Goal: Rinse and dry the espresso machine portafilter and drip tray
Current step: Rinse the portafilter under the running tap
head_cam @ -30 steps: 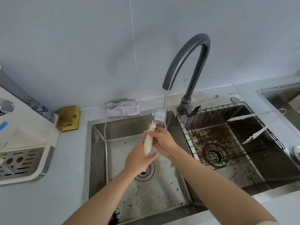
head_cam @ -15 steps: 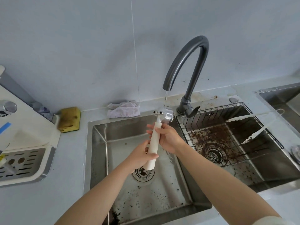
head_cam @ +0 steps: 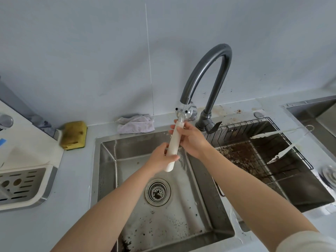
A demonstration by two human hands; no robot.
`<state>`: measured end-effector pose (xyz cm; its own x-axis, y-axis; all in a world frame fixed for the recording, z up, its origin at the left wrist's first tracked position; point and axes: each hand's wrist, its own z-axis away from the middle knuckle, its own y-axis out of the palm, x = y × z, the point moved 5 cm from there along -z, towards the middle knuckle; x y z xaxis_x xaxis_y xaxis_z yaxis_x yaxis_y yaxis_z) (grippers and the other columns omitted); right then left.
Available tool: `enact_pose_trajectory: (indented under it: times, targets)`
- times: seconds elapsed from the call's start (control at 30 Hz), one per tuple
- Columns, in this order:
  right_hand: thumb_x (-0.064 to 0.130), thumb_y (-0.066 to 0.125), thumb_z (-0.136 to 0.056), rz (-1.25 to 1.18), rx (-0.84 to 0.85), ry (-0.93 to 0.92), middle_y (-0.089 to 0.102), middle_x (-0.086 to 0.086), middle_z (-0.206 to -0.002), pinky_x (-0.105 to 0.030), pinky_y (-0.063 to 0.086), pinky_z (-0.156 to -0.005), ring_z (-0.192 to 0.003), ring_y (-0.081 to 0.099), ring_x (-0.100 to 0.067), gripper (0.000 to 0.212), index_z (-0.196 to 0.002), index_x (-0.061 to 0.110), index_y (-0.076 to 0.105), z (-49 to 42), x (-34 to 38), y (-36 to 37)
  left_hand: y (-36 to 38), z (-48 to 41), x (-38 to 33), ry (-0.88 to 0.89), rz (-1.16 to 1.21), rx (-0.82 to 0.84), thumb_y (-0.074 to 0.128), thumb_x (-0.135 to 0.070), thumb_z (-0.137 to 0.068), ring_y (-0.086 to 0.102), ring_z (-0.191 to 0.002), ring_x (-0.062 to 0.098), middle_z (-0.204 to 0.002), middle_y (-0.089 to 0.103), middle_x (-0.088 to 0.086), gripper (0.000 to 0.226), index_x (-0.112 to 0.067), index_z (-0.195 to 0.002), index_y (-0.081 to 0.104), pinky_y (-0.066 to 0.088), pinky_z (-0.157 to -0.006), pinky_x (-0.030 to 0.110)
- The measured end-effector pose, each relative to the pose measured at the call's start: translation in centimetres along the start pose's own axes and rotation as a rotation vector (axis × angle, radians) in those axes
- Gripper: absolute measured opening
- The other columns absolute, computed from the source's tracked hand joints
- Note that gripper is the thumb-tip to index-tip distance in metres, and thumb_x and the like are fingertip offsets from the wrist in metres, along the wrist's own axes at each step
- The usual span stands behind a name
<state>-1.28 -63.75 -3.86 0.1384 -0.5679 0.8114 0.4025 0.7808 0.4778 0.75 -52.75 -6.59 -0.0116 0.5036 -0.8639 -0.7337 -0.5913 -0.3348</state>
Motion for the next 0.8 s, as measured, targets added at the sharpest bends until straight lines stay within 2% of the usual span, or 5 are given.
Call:
enact_pose_trajectory:
  times: [0.2,0.3,0.43,0.6,0.8]
  targets:
    - [-0.002,0.039,-0.095,0.038,0.019,-0.053,0.058,-0.004,-0.099,-0.031,0.045,-0.085,-0.092,0.058,-0.018,0.024,-0.112,0.010,0.051,-1.1,3.0,0.3,-0.4,-1.9,-1.4,-0.028,0.100,0.041,0.067,-0.025,-0.082,0.061,-0.095,0.024,-0.109,0.062,0.010,0.040,-0.009,-0.115,0.052,0.049,-0.084,0.035]
    - [-0.002,0.038,-0.095,0.084,0.018,-0.067,0.059,-0.002,-0.099,-0.031,0.046,-0.082,-0.092,0.058,-0.017,0.027,-0.120,0.005,0.048,-1.6,4.3,0.2,-0.4,-2.7,-2.0,-0.027,0.183,0.061,0.069,-0.024,-0.081,0.061,-0.101,0.027,-0.113,0.062,0.011,0.040,-0.012,-0.115,0.052,0.049,-0.085,0.037]
    - [-0.001,0.040,-0.095,0.110,0.013,-0.093,0.058,-0.004,-0.098,-0.029,0.047,-0.079,-0.090,0.058,-0.016,0.019,-0.098,0.013,0.053,-1.7,6.1,0.1,-0.2,-3.7,-3.4,-0.014,0.238,0.067,0.067,-0.021,-0.082,0.062,-0.099,0.028,-0.106,0.062,0.009,0.036,-0.013,-0.114,0.052,0.050,-0.086,0.040]
    - [-0.002,0.042,-0.093,0.161,0.003,-0.140,0.054,-0.004,-0.089,-0.030,0.043,-0.080,-0.093,0.049,-0.023,0.021,-0.094,0.015,0.055,-2.2,7.5,0.1,0.4,-4.3,-5.2,0.001,0.347,0.080,0.062,-0.012,-0.086,0.061,-0.084,0.019,-0.091,0.061,0.003,0.032,-0.012,-0.115,0.048,0.051,-0.069,0.027]
    - [-0.006,0.043,-0.091,0.159,-0.037,-0.128,0.054,-0.002,-0.085,-0.031,0.045,-0.071,-0.084,0.052,-0.020,0.023,-0.091,0.016,0.051,-2.2,6.9,0.1,1.4,-3.9,-5.2,-0.036,0.461,0.047,0.056,-0.002,-0.086,0.054,-0.064,0.016,-0.074,0.054,0.005,0.016,-0.013,-0.096,0.050,0.045,-0.061,0.026]
